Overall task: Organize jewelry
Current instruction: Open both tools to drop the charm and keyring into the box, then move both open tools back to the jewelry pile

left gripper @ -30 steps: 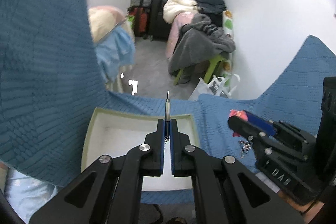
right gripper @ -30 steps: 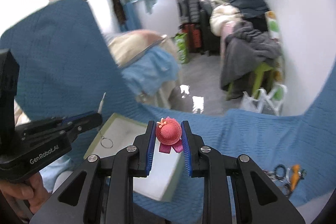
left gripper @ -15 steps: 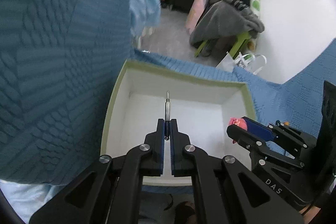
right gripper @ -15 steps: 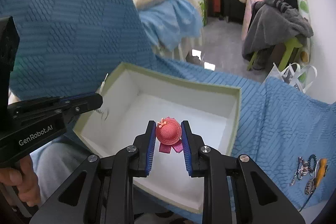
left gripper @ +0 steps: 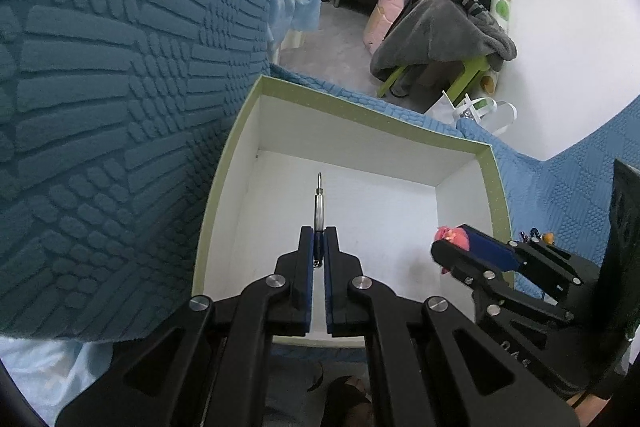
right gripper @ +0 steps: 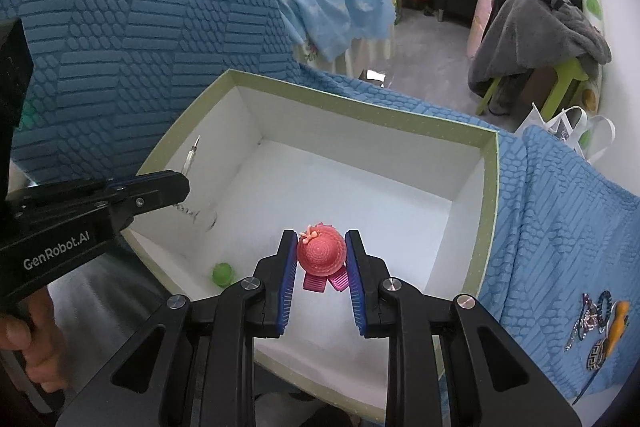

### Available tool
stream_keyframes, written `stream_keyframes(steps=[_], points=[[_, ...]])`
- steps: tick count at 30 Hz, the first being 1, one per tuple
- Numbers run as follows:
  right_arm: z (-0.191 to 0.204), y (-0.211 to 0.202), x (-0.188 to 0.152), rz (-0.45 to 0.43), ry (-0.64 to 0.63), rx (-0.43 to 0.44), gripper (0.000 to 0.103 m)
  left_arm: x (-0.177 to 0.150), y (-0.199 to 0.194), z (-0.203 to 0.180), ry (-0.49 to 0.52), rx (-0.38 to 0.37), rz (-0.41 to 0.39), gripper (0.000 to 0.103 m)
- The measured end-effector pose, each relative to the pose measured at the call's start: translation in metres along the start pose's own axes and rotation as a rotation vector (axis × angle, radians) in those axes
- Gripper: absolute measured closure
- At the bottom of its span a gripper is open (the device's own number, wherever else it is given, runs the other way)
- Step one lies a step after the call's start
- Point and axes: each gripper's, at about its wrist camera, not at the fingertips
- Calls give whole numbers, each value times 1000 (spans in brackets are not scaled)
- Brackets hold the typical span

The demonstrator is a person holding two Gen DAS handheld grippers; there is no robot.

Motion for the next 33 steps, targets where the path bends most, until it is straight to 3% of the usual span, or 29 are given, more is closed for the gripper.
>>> stream_keyframes(steps=[2,4,5,6,22,33], points=[[-1,-5,1,-7,5,8,79,0,-4,-1,0,-4,-5,98],[-3,-11,2,-22,3,12,70,-1,-10,-3,-3,-2,-14,79],[-3,-16,2,-35,1,12,68,0,-13,-5,-3,-3,-22,61],[-3,-20,3,-43,-1,10,68,-1,-17,-7,-3,-1,-36,52],[-21,-126,-2,-251,3,-67,68,-5,-96,-64,48,-64,-201,52],[-60,-179,-31,-330,39,-186,68,-19,-114,-127,114,-132,-252,52]])
Point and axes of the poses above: each gripper's, at about its wrist camera, not at the fingertips, and y roughly the way its jaws point, z to its left, x to its top, and after that the axes turned 8 degrees about -y, right-handed
